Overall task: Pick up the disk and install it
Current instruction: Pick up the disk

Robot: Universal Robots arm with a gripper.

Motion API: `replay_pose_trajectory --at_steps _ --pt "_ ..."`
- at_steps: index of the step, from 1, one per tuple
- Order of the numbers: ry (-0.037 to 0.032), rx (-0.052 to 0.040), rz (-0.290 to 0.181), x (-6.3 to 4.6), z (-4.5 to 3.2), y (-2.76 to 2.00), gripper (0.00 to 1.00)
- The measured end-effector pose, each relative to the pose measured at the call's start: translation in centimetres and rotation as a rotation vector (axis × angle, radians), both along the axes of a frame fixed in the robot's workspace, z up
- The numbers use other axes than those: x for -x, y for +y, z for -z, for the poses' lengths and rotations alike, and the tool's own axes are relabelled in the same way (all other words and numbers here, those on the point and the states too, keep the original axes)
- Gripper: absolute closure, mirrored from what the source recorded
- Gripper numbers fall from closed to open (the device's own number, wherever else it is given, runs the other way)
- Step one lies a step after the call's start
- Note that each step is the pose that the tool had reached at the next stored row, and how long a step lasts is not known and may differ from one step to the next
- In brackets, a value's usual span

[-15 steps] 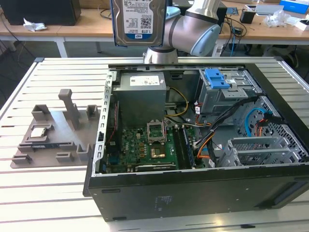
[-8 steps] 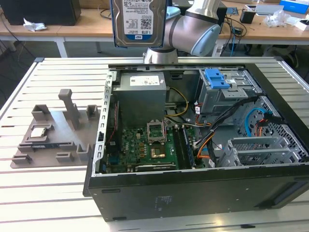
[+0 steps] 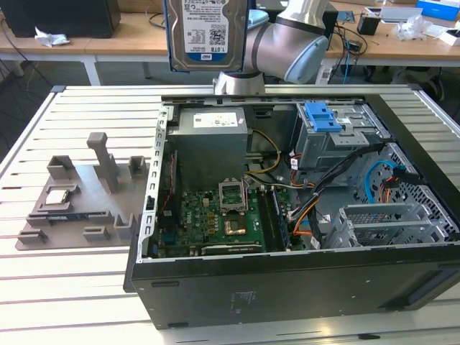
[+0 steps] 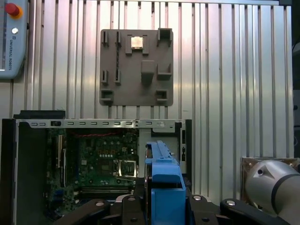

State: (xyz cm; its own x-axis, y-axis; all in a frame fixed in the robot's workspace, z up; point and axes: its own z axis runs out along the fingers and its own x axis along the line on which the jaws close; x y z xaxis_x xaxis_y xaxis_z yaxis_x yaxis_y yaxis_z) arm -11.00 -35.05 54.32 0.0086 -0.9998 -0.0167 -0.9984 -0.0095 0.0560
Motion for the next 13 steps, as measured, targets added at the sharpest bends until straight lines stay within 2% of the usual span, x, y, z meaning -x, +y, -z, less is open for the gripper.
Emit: replay_pose_trajectory --at_steps 13 --pt "0.0 0.0 0.0 0.0 0.01 -0.7 0.63"
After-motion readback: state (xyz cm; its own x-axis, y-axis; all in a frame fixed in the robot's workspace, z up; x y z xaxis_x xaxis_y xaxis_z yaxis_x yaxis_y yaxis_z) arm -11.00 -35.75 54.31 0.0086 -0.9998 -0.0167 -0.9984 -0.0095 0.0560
